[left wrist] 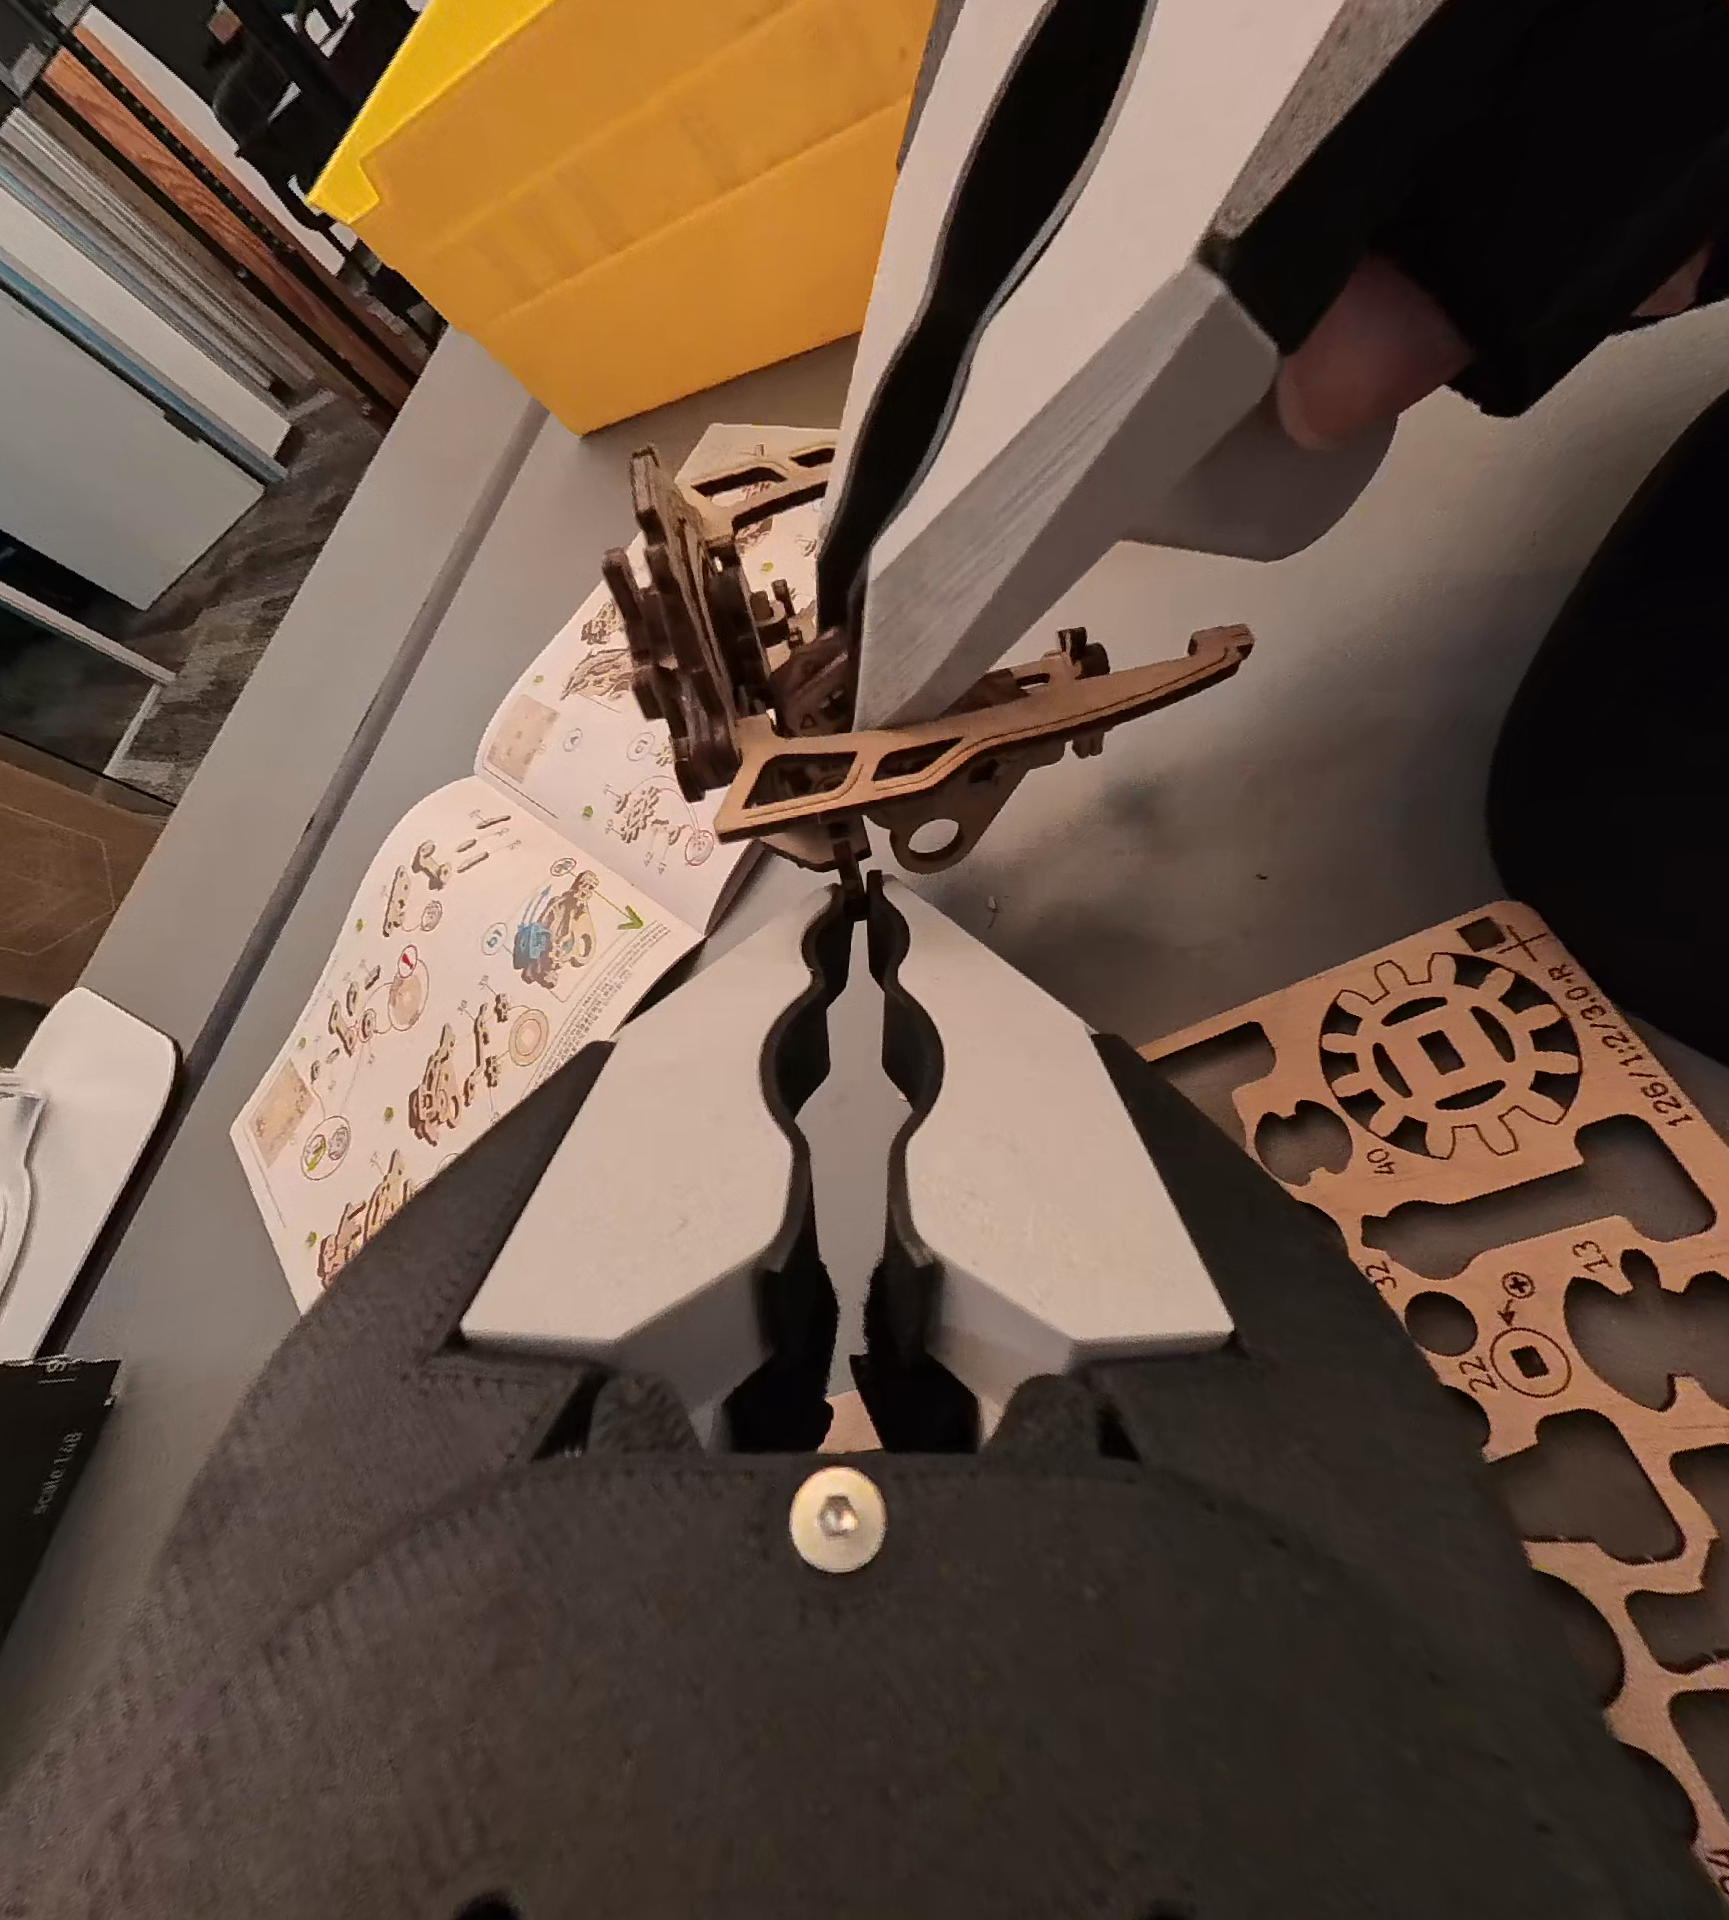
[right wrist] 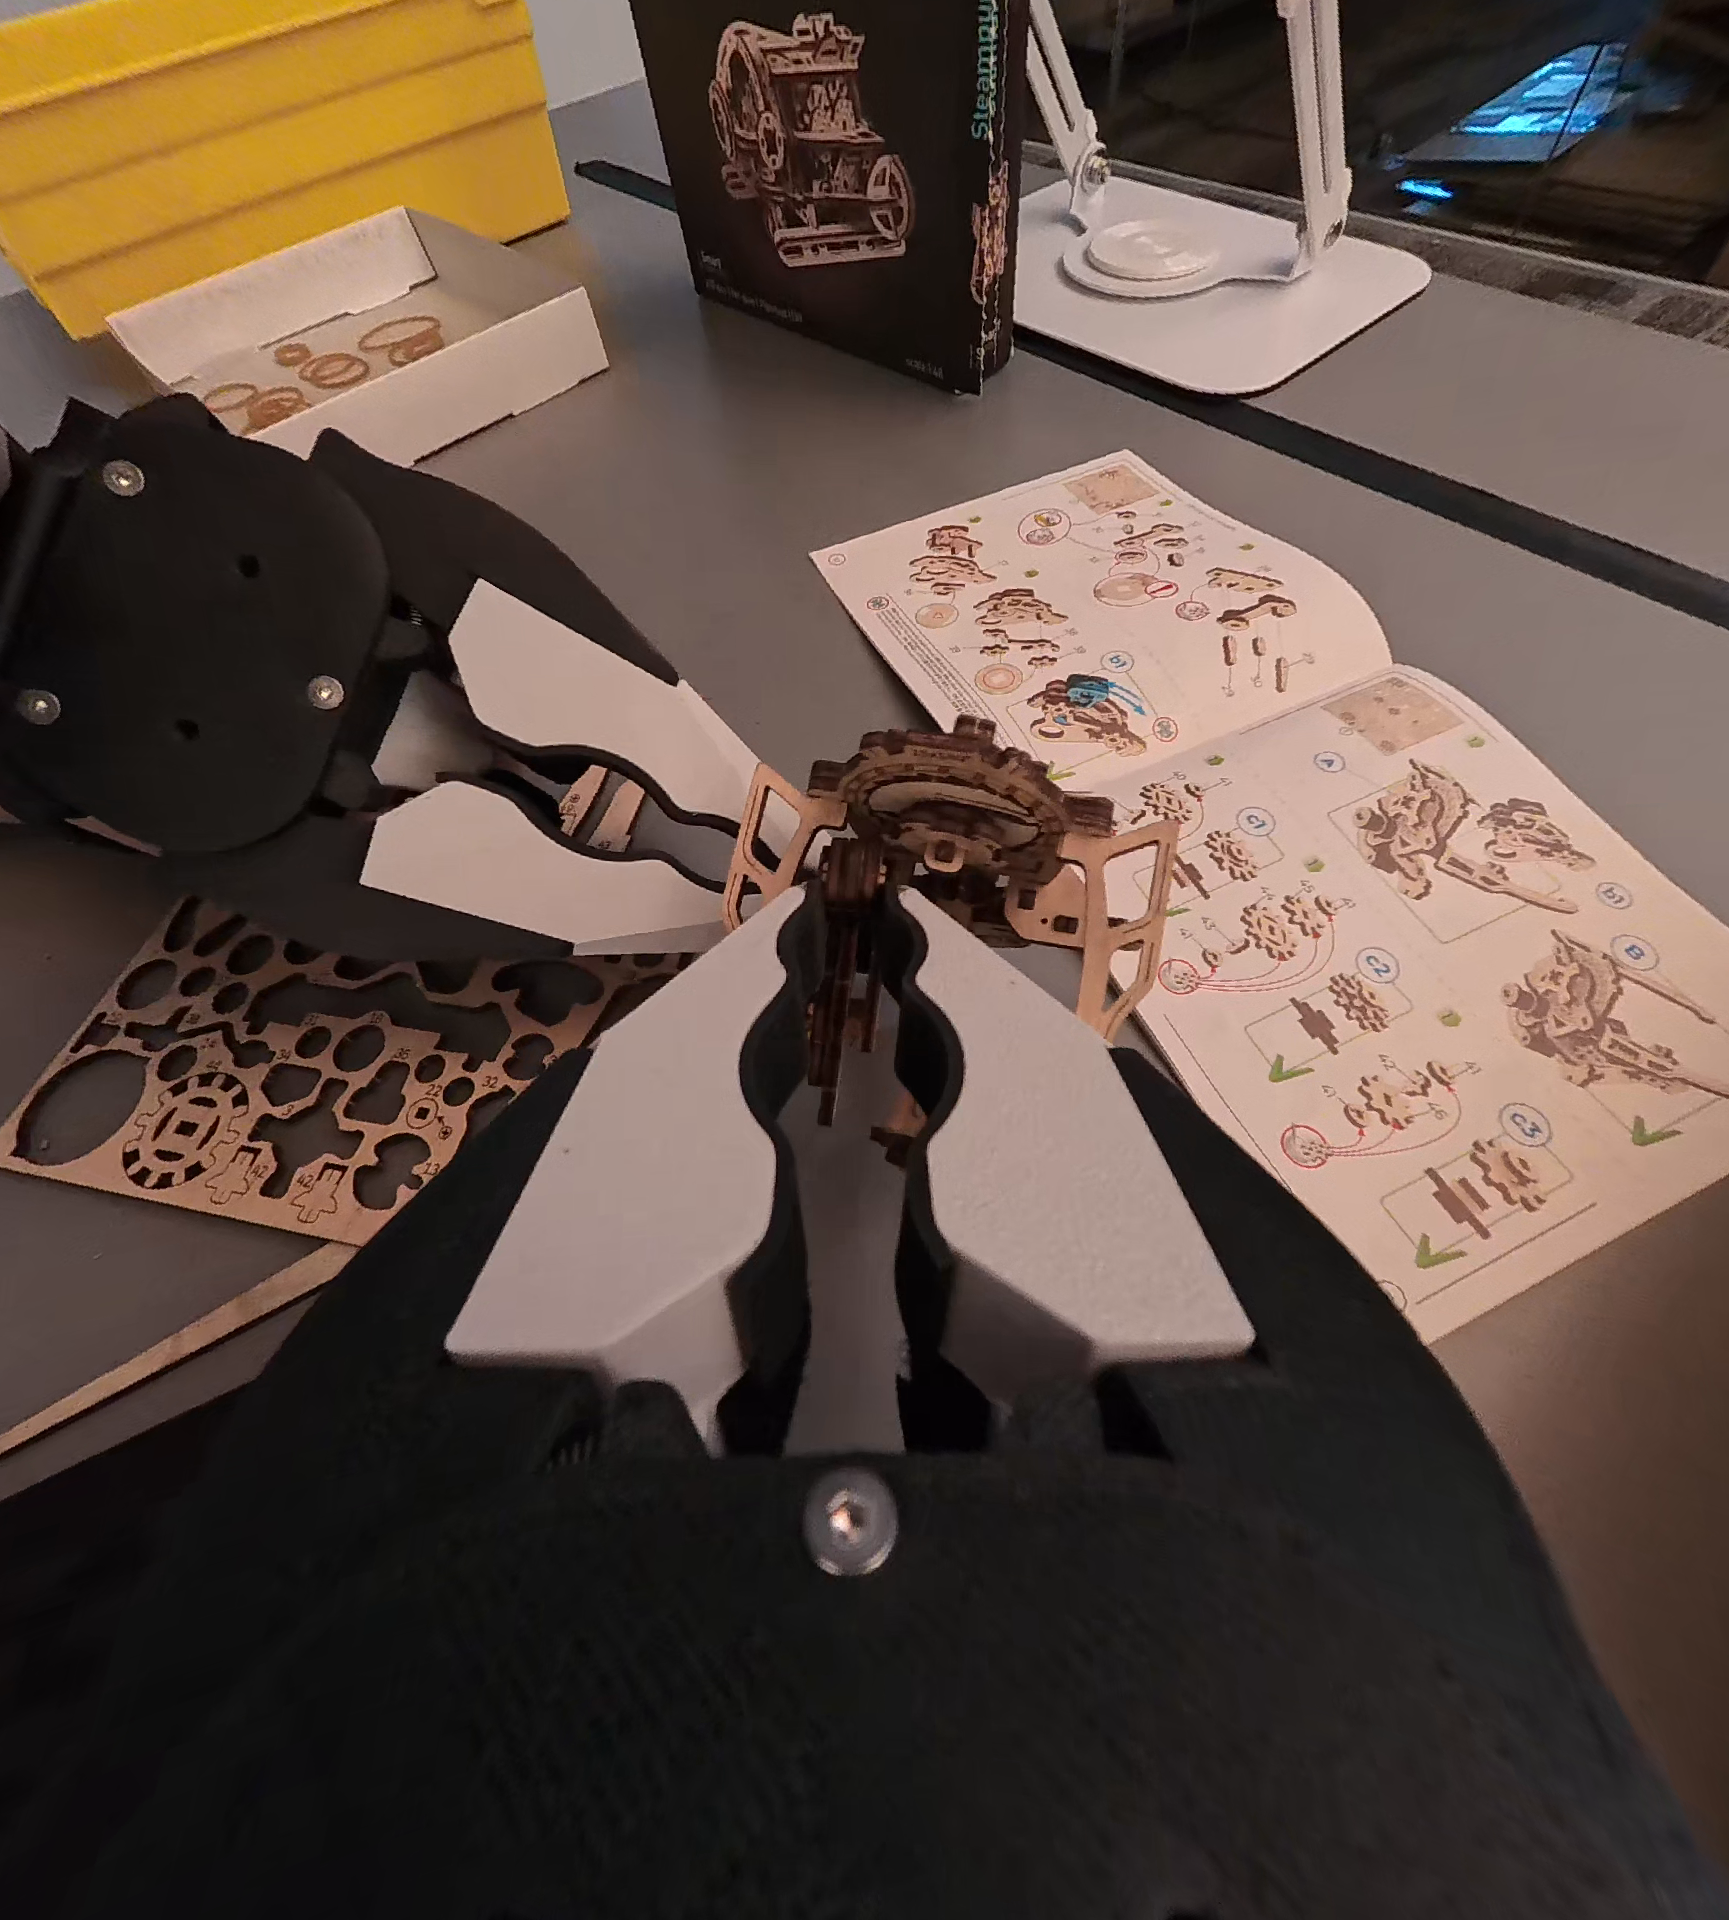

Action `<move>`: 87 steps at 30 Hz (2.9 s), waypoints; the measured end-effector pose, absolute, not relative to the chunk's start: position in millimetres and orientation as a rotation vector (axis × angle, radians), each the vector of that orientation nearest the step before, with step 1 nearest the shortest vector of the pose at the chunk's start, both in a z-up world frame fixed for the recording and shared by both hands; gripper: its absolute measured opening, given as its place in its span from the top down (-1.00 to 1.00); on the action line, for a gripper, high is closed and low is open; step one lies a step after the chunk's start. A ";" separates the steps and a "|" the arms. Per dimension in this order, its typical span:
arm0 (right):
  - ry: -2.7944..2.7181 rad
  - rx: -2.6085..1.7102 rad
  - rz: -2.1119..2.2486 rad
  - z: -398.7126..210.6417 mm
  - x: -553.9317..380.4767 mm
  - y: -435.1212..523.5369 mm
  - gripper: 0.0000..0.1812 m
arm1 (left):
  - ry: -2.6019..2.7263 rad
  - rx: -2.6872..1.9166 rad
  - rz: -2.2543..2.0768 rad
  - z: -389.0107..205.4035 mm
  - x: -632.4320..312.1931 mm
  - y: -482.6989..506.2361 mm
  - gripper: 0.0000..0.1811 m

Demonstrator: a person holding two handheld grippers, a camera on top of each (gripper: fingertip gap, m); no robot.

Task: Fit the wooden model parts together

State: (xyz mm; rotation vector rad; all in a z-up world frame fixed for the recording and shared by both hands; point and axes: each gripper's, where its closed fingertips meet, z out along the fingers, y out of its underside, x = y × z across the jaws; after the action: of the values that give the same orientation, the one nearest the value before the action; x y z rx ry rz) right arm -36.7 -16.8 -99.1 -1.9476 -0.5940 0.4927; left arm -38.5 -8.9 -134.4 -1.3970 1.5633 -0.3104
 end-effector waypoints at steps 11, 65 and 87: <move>-0.367 -1.975 0.797 -91.0 -27.5 -19.5 0.91 | 1.546 -1.332 -0.290 -125.2 -45.7 0.3 1.00; -0.522 -1.468 1.205 -20.8 -59.7 -54.9 0.82 | 1.445 -1.273 -1.779 -11.5 -78.0 -54.4 0.92; -0.747 -1.270 0.444 3.3 -24.6 -52.4 0.58 | 1.614 -0.621 -0.466 3.2 -82.7 -73.5 0.98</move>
State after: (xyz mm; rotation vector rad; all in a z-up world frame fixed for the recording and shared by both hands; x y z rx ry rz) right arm -24.6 -52.4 3.3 -1.2701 -0.7472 0.4444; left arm -82.7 -73.5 3.2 -0.6208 1.6136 -0.4660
